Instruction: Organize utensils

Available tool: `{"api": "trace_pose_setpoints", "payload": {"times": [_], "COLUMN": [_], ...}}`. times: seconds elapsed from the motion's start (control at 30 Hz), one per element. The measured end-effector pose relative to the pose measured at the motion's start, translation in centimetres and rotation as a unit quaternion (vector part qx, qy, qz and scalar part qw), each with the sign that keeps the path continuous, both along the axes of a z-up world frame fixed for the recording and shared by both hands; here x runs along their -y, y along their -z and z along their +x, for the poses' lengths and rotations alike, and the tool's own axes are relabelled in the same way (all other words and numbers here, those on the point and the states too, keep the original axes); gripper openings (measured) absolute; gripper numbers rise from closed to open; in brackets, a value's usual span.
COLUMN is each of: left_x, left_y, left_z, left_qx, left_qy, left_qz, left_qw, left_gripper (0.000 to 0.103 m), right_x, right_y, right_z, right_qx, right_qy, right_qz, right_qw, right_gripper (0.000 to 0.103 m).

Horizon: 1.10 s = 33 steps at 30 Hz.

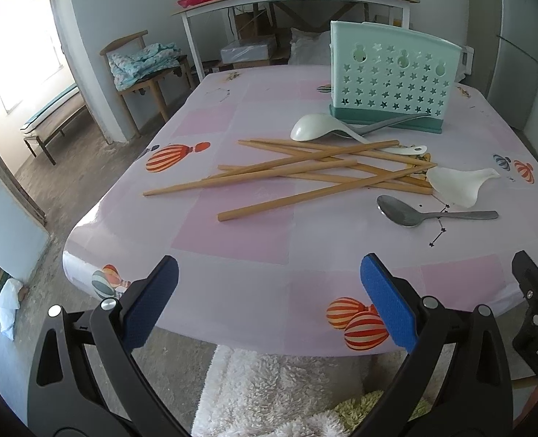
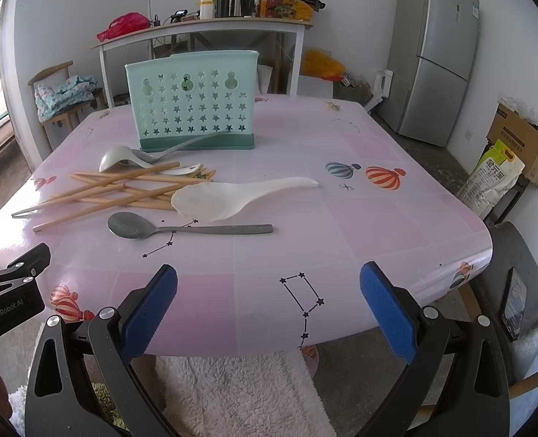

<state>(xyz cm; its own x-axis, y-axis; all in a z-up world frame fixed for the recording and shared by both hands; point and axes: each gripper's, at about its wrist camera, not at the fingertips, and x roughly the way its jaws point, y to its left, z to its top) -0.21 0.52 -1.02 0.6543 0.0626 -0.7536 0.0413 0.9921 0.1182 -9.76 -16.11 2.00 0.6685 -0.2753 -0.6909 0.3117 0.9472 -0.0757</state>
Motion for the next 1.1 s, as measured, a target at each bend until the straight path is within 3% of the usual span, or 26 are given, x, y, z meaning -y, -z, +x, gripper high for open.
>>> {"api": "trace_pose_setpoints", "payload": {"times": [0.13,0.4,0.5,0.7,0.83,0.97,1.1], "left_x": [-0.4,-1.6,-2.7,-2.1,-0.4,1.4,2.2], "left_y": [0.4,0.6,-0.2,-2.8,-2.5,-1.3,-0.2], "left_z": [-0.5,-0.2,0.9,3.6,5.5,6.4,6.5], "left_qx": [-0.003,0.0,0.006,0.038,0.007,-0.023,-0.055], "left_qy": [0.009,0.048,0.096,0.165,0.2,0.24,0.267], "left_qz": [-0.004,-0.066,-0.158,-0.22,-0.236,-0.223,-0.213], "left_qw": [0.9999,0.9966,0.9828,0.9607,0.9511,0.9444,0.9384], "left_gripper": [0.096,0.096,0.096,0.096,0.096,0.095,0.07], "right_x": [0.1,1.5,1.9,2.1,1.5,1.6,1.6], "right_y": [0.0,-0.3,-0.5,-1.5,-1.6,-0.7,0.0], "right_z": [-0.2,0.6,1.1,2.4,3.5,5.4,6.3], "right_qx": [0.0,0.0,0.007,0.041,0.041,0.006,-0.008], "right_qy": [0.007,0.035,0.032,0.008,-0.006,-0.023,-0.04], "right_qz": [-0.002,0.01,0.025,0.055,0.037,0.046,0.057], "right_qw": [1.0,0.999,0.999,0.998,0.998,0.999,0.997], "right_gripper": [0.098,0.098,0.098,0.098,0.098,0.098,0.091]}}
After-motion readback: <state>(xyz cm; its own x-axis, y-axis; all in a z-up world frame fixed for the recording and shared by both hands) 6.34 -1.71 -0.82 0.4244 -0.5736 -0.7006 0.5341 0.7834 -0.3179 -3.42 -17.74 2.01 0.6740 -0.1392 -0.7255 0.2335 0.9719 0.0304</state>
